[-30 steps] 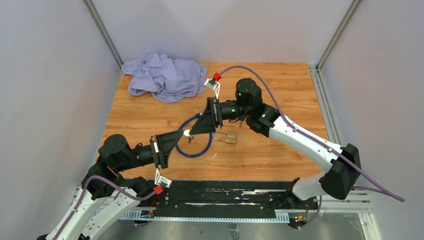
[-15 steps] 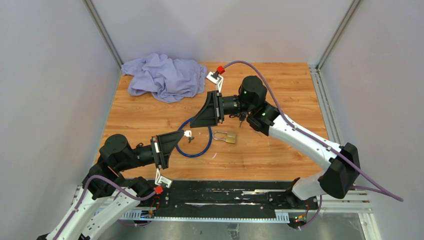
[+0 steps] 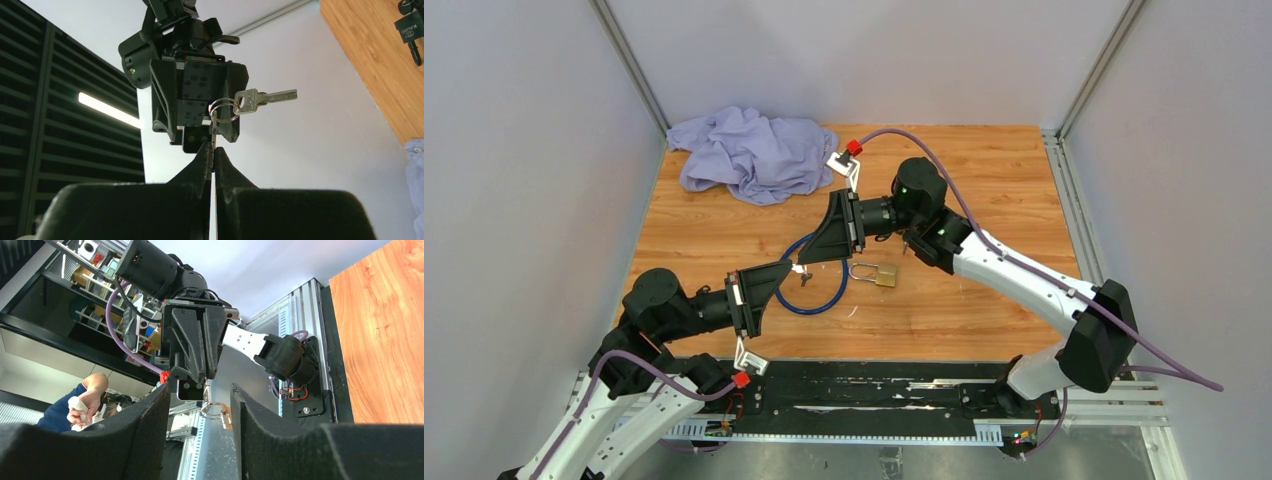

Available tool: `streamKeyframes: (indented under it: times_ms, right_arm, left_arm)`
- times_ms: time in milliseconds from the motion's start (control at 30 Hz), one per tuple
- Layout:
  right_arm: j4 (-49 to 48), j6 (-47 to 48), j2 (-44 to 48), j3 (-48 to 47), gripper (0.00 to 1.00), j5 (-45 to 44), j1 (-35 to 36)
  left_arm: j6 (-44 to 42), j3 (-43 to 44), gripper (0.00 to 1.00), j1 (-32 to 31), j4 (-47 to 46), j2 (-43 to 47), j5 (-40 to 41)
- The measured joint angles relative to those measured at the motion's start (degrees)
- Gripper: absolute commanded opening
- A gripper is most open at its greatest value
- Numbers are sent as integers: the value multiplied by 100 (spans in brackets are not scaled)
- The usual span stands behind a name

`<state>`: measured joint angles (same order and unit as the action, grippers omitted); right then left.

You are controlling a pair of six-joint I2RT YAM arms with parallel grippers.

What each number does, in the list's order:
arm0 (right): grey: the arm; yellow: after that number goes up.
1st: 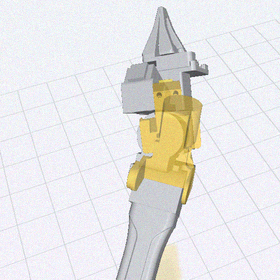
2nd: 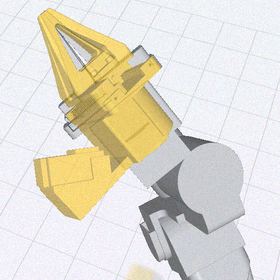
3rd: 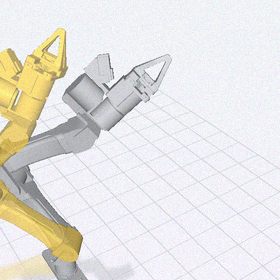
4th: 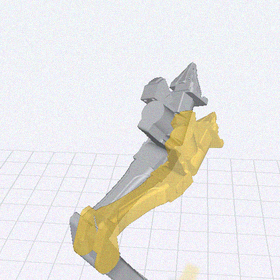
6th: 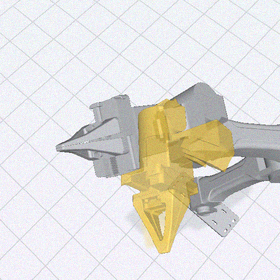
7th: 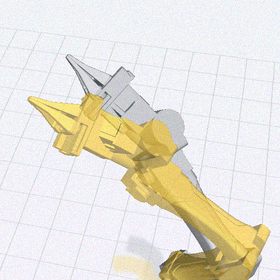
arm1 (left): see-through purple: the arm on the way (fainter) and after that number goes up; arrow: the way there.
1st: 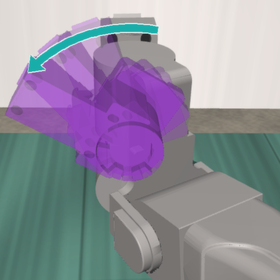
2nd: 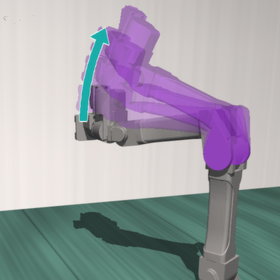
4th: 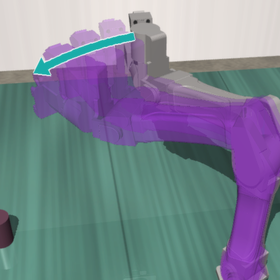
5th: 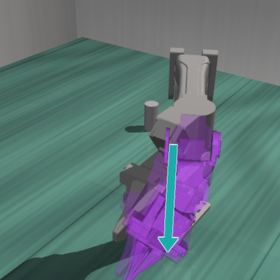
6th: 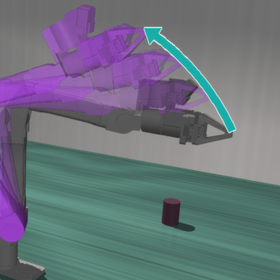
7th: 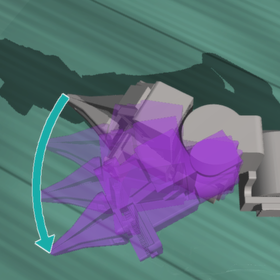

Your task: Unlock with the key

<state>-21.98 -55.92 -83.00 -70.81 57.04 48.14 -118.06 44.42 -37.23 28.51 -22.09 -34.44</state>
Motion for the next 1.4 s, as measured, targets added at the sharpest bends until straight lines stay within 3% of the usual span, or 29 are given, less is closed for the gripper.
streamKeyframes:
  times_ms: [400,567,667,967,1000,1067,1200,1267,1400]
  right_arm:
    - [-11,-2,-90,28,18,52,101]
    - [-116,-94,-90,162,15,57,103]
    - [-254,-210,-90,225,1,59,103]
    - [-610,-667,-90,326,0,46,96]
    - [-634,-723,-90,337,1,39,94]
    - [-680,-811,-90,363,1,31,63]
    - [-669,-920,-52,483,1,55,-50]
    - [-627,-935,-13,553,1,57,-144]
    - [-369,-896,101,699,1,52,-426]
  left_arm:
    - [0,0,0,0,-142,-59,33]
    - [-2,-22,0,0,-138,-59,52]
    - [-2,-39,0,-2,-136,-59,52]
    - [-2,-46,2,-2,-219,-59,105]
    - [-4,-52,9,-2,-234,-59,118]
    - [-4,-66,40,-4,-269,-66,166]
    - [2,-74,72,-4,-267,-179,616]
    - [-2,-74,83,-4,-260,-280,866]
    - [614,138,89,-4,39,-686,1558]
